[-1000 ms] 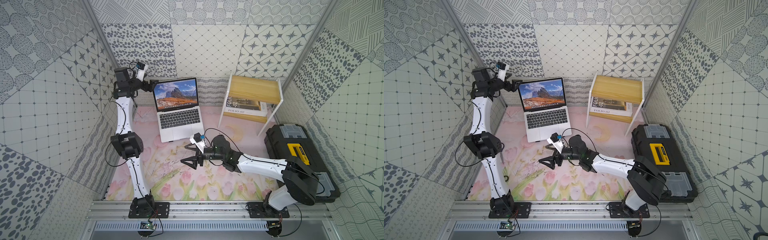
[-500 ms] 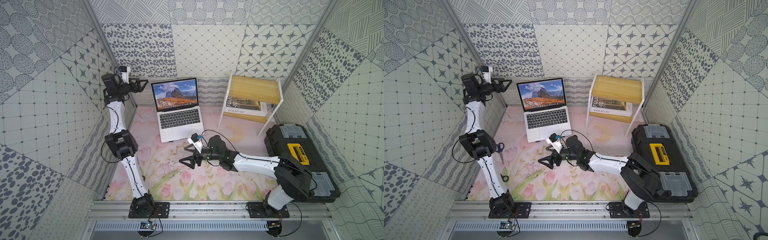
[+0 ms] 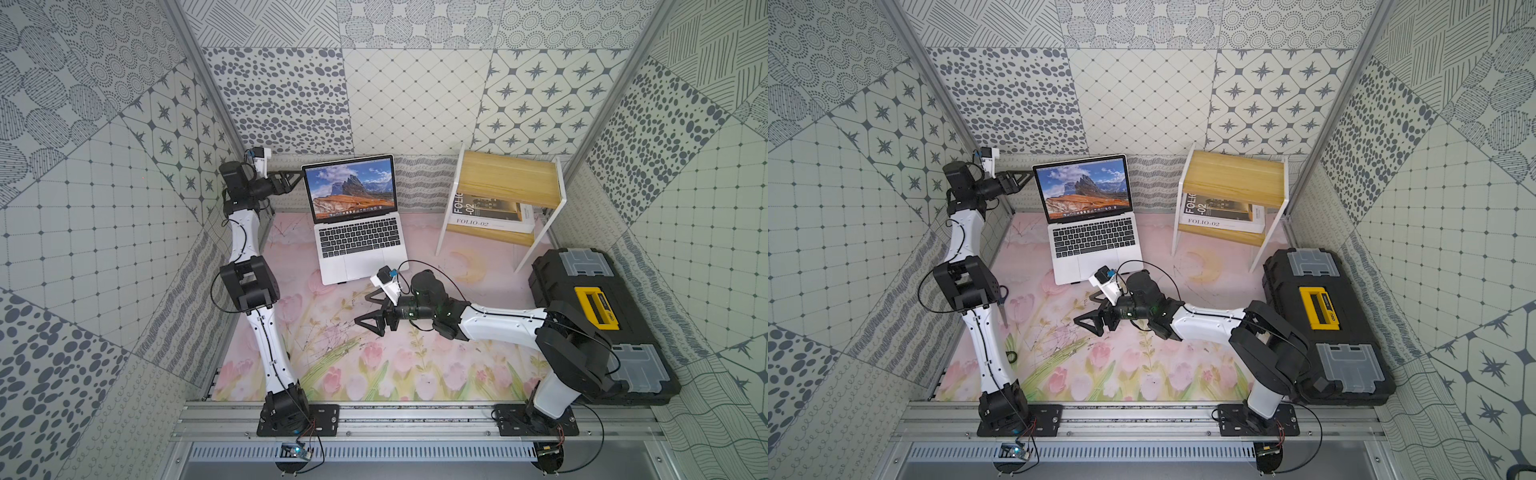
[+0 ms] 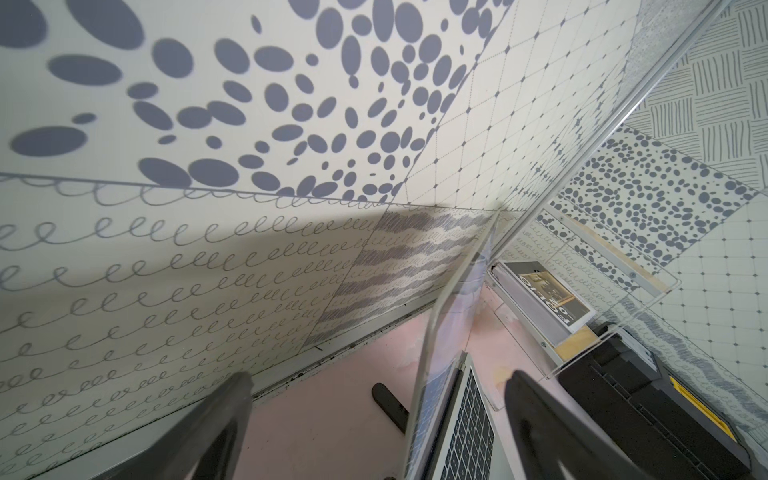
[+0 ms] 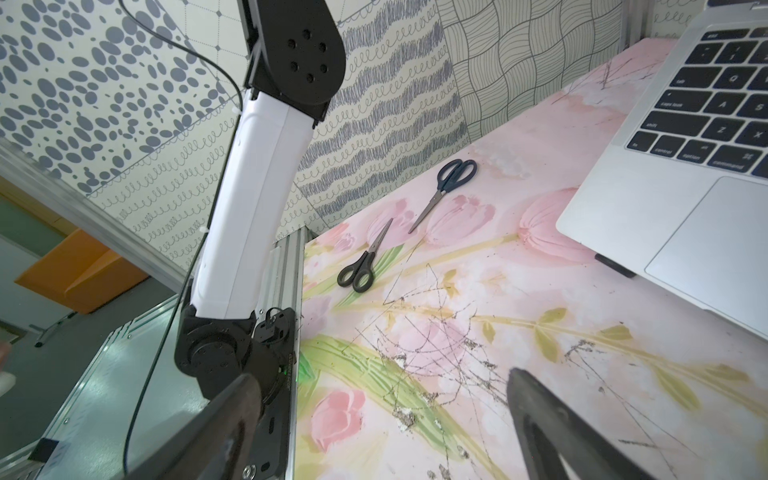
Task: Close the laptop lid and set it aside
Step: Close the lid of the laptop.
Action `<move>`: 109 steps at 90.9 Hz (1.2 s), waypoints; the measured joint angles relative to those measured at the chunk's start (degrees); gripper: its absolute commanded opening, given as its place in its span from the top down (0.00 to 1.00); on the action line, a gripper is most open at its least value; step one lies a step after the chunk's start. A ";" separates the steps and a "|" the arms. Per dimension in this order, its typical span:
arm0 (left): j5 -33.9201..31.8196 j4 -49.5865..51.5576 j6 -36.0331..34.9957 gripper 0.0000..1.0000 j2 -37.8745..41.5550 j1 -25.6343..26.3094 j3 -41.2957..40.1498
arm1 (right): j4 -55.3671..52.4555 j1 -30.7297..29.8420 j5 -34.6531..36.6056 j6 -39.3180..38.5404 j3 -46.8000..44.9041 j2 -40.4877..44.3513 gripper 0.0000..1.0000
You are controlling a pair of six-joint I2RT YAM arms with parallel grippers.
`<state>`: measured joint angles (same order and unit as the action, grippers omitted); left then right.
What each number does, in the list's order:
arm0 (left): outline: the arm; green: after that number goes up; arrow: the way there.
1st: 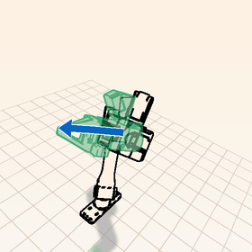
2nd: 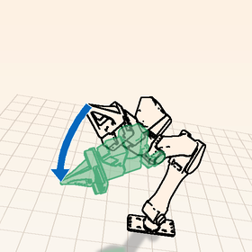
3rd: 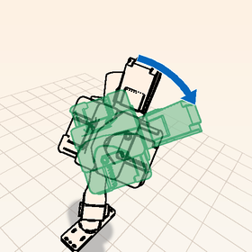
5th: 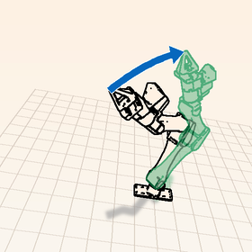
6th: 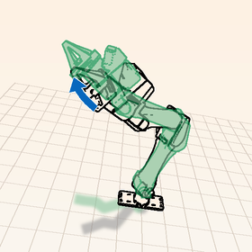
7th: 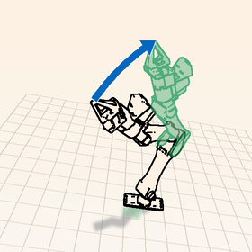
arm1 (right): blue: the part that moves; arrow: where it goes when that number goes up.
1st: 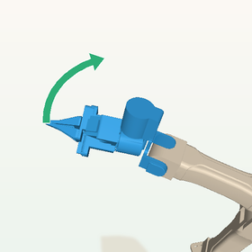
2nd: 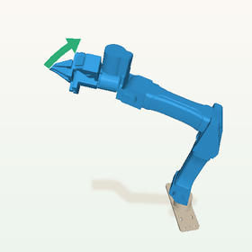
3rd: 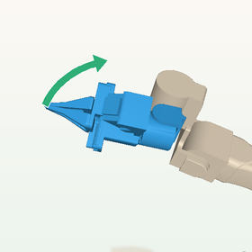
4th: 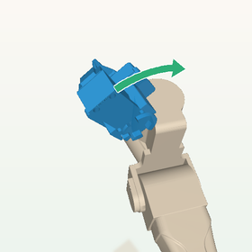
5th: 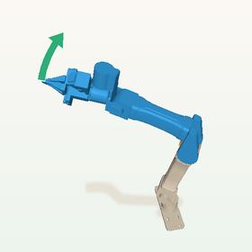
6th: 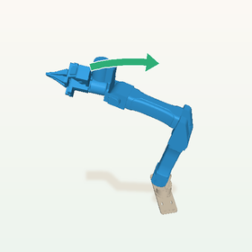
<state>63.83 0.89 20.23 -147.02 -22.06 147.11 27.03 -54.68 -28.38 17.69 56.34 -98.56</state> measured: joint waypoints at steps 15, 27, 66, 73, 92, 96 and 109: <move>2.45 -1.09 1.09 0.14 0.00 1.92 -0.33 | -5.90 0.55 4.46 1.92 8.02 -5.07 0.14; 4.20 -2.56 1.68 0.18 0.02 2.86 -0.63 | -10.97 1.27 9.64 4.00 12.50 -8.15 0.22; 8.37 -7.93 3.82 0.38 3.67 3.72 -5.68 | -20.94 7.34 22.51 11.91 22.05 -19.82 0.56; 8.48 -8.72 3.74 0.40 4.31 4.02 -6.49 | -21.27 7.13 23.61 11.96 25.42 -21.66 0.62; 9.07 -10.99 3.54 0.44 5.16 4.55 -8.00 | -21.31 7.02 26.40 11.91 31.26 -26.01 0.72; 9.20 -11.54 3.54 0.44 5.22 4.57 -8.37 | -21.46 7.02 27.10 11.69 32.35 -27.15 0.73; 9.42 -14.05 3.52 0.45 5.46 4.66 -10.32 | -23.28 7.02 28.96 10.71 36.52 -31.10 0.74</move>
<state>73.25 -13.17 23.75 -141.56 -17.41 136.79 3.75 -47.66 0.58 28.40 92.86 -129.67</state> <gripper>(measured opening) 0.550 0.263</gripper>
